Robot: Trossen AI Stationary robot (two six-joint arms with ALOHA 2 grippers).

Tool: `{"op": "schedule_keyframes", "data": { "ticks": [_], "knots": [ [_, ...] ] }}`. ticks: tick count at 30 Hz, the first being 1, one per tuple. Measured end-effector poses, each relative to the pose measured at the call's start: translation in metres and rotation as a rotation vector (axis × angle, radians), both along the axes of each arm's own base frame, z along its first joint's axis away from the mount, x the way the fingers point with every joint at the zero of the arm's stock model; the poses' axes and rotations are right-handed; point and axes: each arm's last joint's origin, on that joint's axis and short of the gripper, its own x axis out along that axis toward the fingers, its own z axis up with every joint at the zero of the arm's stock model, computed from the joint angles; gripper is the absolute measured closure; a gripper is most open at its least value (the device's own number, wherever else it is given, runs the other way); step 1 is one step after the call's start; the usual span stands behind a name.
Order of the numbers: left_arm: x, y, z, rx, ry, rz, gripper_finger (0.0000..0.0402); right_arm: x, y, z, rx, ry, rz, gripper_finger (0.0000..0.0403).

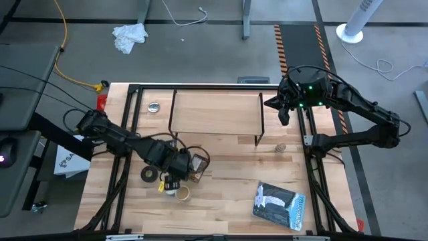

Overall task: Shelf spices
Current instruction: Put the yellow seasoning bottle on the shelf

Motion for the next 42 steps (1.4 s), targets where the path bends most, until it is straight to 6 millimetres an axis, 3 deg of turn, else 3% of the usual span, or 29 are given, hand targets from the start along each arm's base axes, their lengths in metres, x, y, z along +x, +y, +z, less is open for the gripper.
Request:
{"op": "schedule_keyframes", "data": {
  "ticks": [4,8,17,23,26,30,36,42],
  "knots": [
    [-0.002,-0.010,-0.013,-0.044,-0.023,0.063,0.0121,0.000,0.000,0.000,0.000,0.000,0.000,0.0402],
    [-0.007,-0.014,-0.014,-0.023,-0.026,0.023,0.0121,0.000,-0.001,0.000,-0.009,0.003,-0.014,0.0402],
    [-0.012,-0.003,-0.006,0.035,-0.067,-0.050,0.0121,0.012,-0.005,-0.007,-0.006,0.042,-0.008,0.0402],
    [-0.028,0.012,-0.034,-0.093,-0.055,-0.004,0.0121,0.018,-0.007,-0.011,-0.013,0.067,0.008,0.0402],
    [-0.039,0.018,-0.039,-0.098,-0.077,0.044,0.0121,0.018,-0.007,-0.011,-0.013,0.066,0.007,0.0402],
    [-0.051,0.026,-0.045,-0.023,-0.055,-0.016,0.0121,0.018,-0.007,-0.011,-0.001,0.064,-0.001,0.0402],
    [-0.055,0.050,-0.038,0.004,-0.096,-0.009,0.0121,0.018,-0.007,-0.011,0.010,0.063,-0.031,0.0402],
    [-0.053,0.070,-0.032,0.048,-0.108,-0.153,0.0121,0.018,-0.008,-0.011,0.022,0.061,-0.054,0.0402]
  ]
}}
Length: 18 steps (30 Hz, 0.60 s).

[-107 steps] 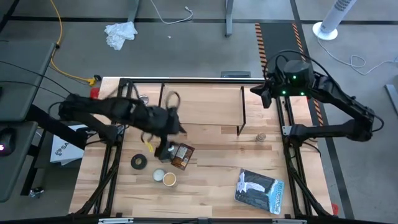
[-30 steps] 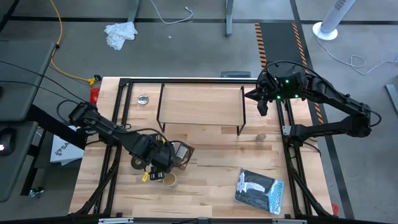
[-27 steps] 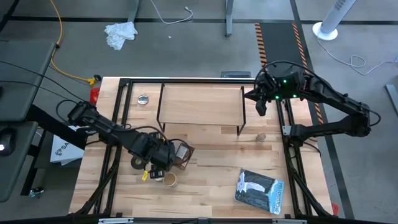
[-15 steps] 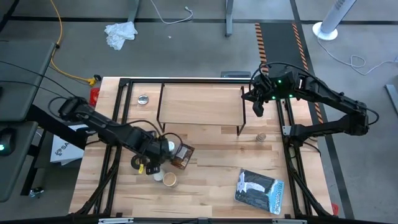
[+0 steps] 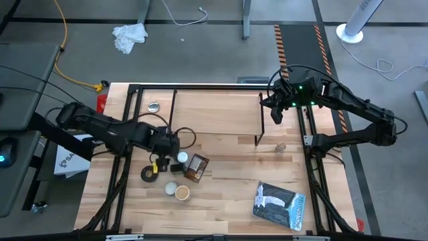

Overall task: Shelf spices
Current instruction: Put the yellow seasoning bottle on the shelf

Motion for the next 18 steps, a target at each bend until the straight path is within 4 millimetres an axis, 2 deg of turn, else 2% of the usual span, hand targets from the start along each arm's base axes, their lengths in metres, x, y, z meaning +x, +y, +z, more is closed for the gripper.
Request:
{"op": "schedule_keyframes", "data": {
  "ticks": [9,18],
  "knots": [
    [0.011,0.026,-0.008,0.033,0.076,-0.211,0.0121,0.000,0.000,0.000,0.022,-0.006,-0.019,0.0402],
    [0.014,0.033,-0.012,0.019,0.108,-0.449,0.0122,0.000,0.000,0.000,0.037,-0.010,-0.030,0.0402]
  ]
}}
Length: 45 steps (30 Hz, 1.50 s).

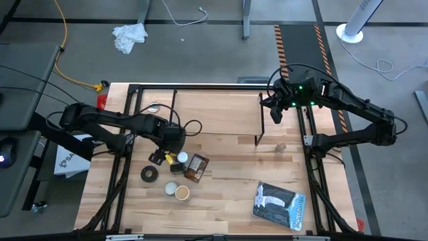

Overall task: Shelf spices
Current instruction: Put the yellow seasoning bottle on the shelf

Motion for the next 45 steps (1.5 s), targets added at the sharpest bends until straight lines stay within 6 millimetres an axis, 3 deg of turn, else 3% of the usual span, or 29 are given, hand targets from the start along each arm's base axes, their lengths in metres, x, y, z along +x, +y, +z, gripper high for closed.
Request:
{"op": "schedule_keyframes", "data": {
  "ticks": [24,32,39,45],
  "knots": [
    [0.025,0.006,-0.033,-0.019,0.098,-0.004,0.0122,0.000,0.000,0.000,0.023,-0.006,-0.018,0.0402],
    [0.025,0.005,-0.033,-0.036,0.089,0.023,0.0124,0.000,0.000,0.000,0.034,-0.009,-0.026,0.0402],
    [0.025,0.004,-0.032,-0.050,0.094,0.056,0.0173,0.000,0.000,0.000,0.035,-0.009,-0.026,0.0402],
    [0.022,0.002,-0.023,-0.065,0.132,0.120,0.0176,0.000,0.000,0.000,0.035,-0.009,-0.026,0.0402]
  ]
}}
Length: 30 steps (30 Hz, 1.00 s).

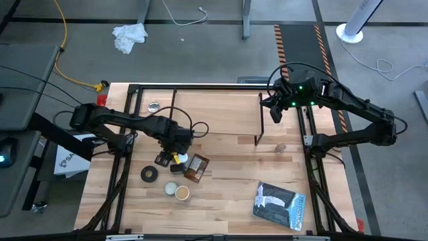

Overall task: Shelf spices
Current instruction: Put the yellow seasoning bottle on the shelf

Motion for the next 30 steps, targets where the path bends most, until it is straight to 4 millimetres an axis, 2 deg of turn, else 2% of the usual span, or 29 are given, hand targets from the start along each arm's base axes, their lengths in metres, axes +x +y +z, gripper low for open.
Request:
{"op": "schedule_keyframes", "data": {
  "ticks": [4,8,12,15,17,21,26,30],
  "knots": [
    [-0.012,-0.002,0.030,-0.064,-0.002,0.037,0.0176,0.000,0.000,0.000,-0.008,0.002,0.006,0.0402],
    [-0.035,-0.004,0.078,-0.091,-0.100,0.118,0.0175,0.000,0.000,0.000,-0.009,0.002,0.006,0.0402],
    [-0.055,-0.004,0.134,-0.124,-0.339,0.237,0.0175,0.000,0.000,0.000,-0.021,0.005,0.015,0.0402],
    [-0.056,0.002,0.172,-0.033,-0.581,0.336,0.0175,0.000,0.000,0.000,-0.021,0.005,0.015,0.0402],
    [-0.049,0.010,0.190,0.056,-0.674,0.398,0.0175,0.000,0.000,0.000,-0.021,0.005,0.015,0.0402],
    [-0.023,0.032,0.203,0.182,-0.635,0.477,0.0175,0.000,0.000,0.000,-0.021,0.005,0.015,0.0402],
    [0.010,0.070,0.191,0.258,-0.337,0.541,0.0175,0.000,0.000,0.000,-0.017,0.003,0.011,0.0402],
    [0.033,0.096,0.183,0.190,-0.322,0.635,0.0175,0.000,0.000,0.000,-0.001,-0.001,-0.002,0.0402]
  ]
}}
